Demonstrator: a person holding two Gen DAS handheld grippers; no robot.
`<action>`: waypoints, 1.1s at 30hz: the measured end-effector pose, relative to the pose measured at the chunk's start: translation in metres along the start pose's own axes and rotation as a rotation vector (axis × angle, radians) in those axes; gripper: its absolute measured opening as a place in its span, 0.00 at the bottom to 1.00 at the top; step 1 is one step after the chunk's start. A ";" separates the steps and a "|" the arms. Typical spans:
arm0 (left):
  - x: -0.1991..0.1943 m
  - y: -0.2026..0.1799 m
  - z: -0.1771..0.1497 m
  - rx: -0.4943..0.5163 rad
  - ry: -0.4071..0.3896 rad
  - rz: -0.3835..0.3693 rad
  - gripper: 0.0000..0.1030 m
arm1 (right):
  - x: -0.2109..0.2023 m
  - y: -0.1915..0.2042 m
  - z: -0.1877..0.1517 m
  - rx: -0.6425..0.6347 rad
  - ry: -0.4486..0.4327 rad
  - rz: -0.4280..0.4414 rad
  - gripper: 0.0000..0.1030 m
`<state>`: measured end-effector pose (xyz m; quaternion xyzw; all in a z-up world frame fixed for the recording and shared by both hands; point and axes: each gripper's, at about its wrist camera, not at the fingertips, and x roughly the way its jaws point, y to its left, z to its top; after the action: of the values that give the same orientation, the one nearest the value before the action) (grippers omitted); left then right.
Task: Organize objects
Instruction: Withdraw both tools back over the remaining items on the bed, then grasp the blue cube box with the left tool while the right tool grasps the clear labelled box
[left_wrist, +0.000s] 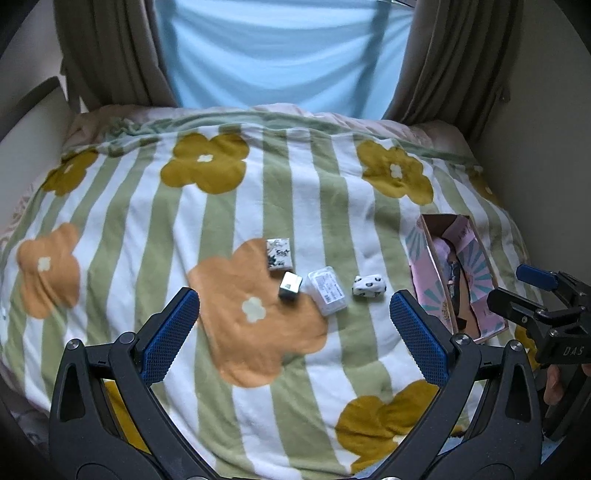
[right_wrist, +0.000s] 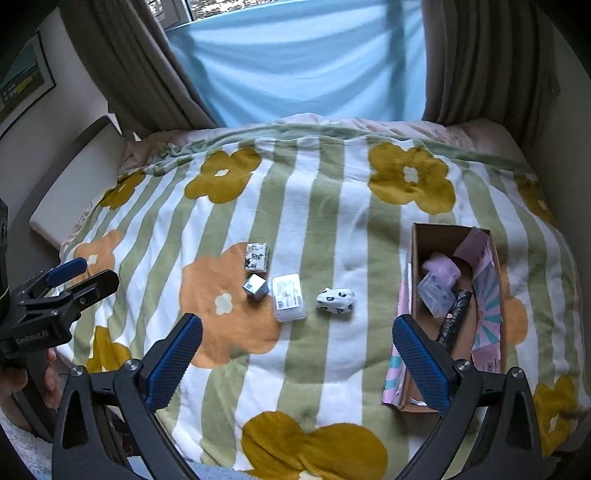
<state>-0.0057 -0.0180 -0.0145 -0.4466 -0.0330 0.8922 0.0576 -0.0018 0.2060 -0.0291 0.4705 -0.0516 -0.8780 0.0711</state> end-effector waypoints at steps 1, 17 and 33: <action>0.000 0.001 0.000 -0.002 0.001 0.000 0.99 | 0.001 0.002 0.000 -0.007 -0.001 0.003 0.99; 0.064 0.019 -0.001 0.084 0.060 -0.091 0.99 | 0.064 0.014 -0.002 -0.039 0.038 0.011 0.99; 0.251 0.035 -0.023 0.276 0.203 -0.236 0.88 | 0.214 0.010 -0.040 -0.088 0.112 -0.041 0.87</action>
<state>-0.1389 -0.0198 -0.2310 -0.5153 0.0434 0.8256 0.2256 -0.0843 0.1581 -0.2250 0.5161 0.0007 -0.8531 0.0764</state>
